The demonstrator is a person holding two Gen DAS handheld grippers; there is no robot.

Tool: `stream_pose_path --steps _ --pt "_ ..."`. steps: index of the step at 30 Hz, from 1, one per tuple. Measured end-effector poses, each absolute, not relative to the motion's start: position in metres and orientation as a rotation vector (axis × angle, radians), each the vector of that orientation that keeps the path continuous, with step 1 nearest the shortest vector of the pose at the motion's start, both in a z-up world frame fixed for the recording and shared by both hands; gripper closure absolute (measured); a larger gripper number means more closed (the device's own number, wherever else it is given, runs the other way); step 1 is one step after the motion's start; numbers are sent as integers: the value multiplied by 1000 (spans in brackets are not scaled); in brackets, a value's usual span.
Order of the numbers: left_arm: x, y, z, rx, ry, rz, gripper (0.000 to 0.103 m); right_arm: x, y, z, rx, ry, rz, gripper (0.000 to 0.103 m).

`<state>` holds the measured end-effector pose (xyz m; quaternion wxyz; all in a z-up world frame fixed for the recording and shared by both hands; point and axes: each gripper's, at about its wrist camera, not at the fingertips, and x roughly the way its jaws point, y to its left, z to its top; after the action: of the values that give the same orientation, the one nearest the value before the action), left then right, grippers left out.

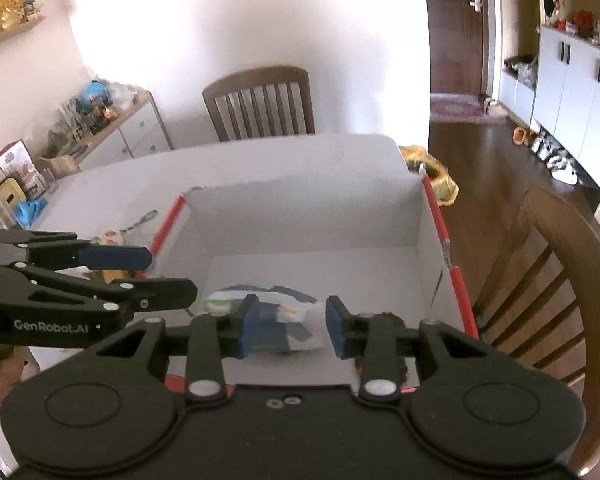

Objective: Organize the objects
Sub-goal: 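Carry both items into the red shoebox and open both tools, then withdraw both tools from the box back to the pile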

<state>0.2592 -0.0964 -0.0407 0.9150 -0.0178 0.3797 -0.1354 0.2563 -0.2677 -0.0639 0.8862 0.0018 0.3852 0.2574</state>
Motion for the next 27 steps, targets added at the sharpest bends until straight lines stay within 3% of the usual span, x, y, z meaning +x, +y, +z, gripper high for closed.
stream_pose_path --steps 4,14,21,24,27 --pt "241 -85 -30 -42 735 -281 39 239 -261 -53 13 763 538 59" --pt "191 -42 -13 -29 605 -262 26 197 -231 -31 25 654 554 36" --pt "165 -17 -9 -35 561 -268 25 176 -210 -26 37 610 555 19" --pt "157 -3 -9 -47 554 -259 18 169 -201 -26 46 599 553 10" --pt "149 13 -10 -67 552 -260 17 163 -190 -26 44 604 557 7"
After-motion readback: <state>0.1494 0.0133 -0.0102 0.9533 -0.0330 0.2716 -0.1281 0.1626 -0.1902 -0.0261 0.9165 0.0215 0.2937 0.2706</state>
